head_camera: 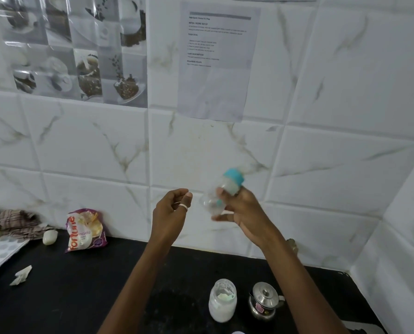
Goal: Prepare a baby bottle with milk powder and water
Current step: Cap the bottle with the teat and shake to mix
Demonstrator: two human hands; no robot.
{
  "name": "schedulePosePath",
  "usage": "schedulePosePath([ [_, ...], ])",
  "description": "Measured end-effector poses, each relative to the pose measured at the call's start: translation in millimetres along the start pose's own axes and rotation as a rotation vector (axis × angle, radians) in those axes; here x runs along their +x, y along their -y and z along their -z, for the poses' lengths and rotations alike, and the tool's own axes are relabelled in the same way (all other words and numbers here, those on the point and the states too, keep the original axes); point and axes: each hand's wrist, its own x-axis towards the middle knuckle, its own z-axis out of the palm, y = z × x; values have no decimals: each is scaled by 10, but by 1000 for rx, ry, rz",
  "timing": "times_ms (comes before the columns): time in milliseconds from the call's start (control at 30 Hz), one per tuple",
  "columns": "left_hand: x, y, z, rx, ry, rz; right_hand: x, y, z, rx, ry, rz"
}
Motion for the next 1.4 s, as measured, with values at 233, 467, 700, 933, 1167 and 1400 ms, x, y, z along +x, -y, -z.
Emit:
schedulePosePath([
  [233, -1, -64, 3, -9, 11, -20, 54, 61, -6, 252, -138, 51],
  [467, 5, -102, 23, -19, 12, -24, 73, 132, 59, 391, -180, 81],
  [700, 16, -120, 50, -15, 5, -29, 61, 155, 74, 276, -137, 57],
  [933, 21, -113, 63, -10, -3, -27, 97, 150, 79, -73, -9, 27],
  [1167, 21, -76, 58, -2, -5, -21, 88, 101, -30, -118, 32, 39],
  [1400, 17, -59, 105, -13, -15, -11, 80, 67, -108, -57, -16, 70],
])
